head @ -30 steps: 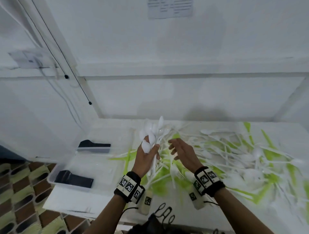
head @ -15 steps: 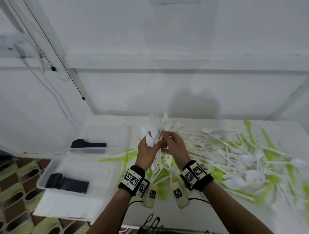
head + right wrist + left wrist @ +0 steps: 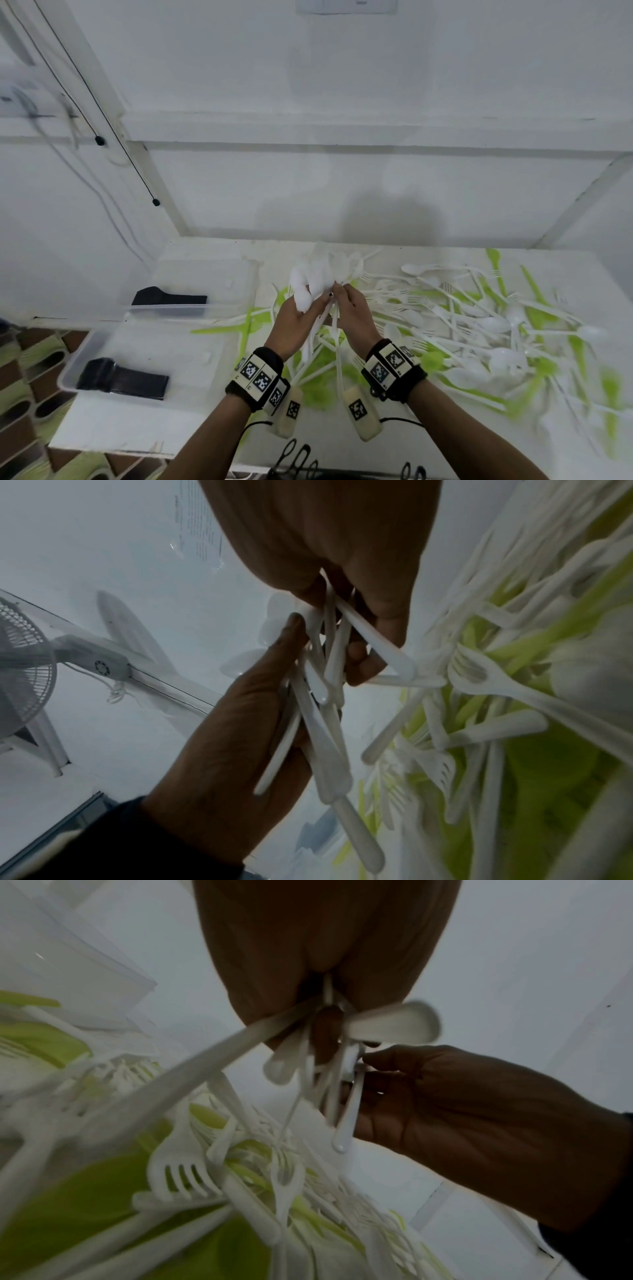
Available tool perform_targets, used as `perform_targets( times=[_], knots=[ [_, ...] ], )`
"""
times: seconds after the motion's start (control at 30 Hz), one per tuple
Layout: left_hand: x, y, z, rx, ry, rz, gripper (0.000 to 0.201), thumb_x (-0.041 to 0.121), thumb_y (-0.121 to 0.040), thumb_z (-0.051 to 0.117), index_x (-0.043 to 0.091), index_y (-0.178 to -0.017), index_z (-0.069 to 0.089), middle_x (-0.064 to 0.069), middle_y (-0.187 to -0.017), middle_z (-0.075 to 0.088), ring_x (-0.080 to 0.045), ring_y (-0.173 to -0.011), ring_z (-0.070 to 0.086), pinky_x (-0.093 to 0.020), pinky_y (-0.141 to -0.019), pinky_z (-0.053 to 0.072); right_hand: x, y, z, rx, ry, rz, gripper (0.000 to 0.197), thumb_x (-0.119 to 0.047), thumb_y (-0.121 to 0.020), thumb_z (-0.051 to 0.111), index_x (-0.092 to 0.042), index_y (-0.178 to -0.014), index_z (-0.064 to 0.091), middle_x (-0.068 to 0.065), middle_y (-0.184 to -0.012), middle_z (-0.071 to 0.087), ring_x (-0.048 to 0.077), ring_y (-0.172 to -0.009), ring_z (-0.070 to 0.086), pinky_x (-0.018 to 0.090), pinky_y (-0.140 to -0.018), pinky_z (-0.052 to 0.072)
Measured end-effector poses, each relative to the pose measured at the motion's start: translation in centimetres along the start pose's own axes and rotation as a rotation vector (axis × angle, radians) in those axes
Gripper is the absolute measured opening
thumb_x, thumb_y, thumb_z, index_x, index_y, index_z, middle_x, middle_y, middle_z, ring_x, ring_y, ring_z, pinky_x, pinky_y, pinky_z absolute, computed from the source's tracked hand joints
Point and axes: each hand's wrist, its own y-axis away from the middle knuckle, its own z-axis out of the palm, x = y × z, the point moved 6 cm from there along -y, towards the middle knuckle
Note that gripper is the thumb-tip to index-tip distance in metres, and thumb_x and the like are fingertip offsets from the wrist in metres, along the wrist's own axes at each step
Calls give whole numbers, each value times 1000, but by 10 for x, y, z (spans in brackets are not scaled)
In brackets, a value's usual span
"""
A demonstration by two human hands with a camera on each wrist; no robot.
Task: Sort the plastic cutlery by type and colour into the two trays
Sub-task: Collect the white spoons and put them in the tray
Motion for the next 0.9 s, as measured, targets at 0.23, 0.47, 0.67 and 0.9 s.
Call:
perform_targets(
  times=[0.23,0.47,0.67,0.9],
  knots=[
    [-5,4,4,191,-100,0,18,21,-101,64,9,-99,78,0,-82,76,-13,-79,73,-24,-69,53,13,1,-17,93,-12,27,29,-35,-88,54,-8,-93,64,10,-95,75,33,-94,73,62,-81,58],
    [5,1,-2,292,-11,-42,18,27,-95,73,9,-96,77,-6,-88,78,-23,-89,74,-44,-82,58,-2,8,-34,75,-34,-28,21,-13,-99,45,-11,-94,66,0,-82,55,12,-55,43,25,-52,36],
    [15,11,31,320,25,-64,20,24,-95,72,5,-96,77,-10,-90,78,-29,-90,74,-45,-81,58,-5,21,-36,-36,62,-70,13,-28,-91,59,-23,-79,62,-18,-64,57,3,-61,50,22,-61,39],
    [10,34,48,361,9,-104,18,23,-100,65,11,-102,78,-6,-81,77,-17,-78,73,-29,-74,56,2,31,-68,-103,222,-187,18,-28,-100,63,-18,-87,73,-11,-78,73,5,-72,64,20,-66,47]
  ],
)
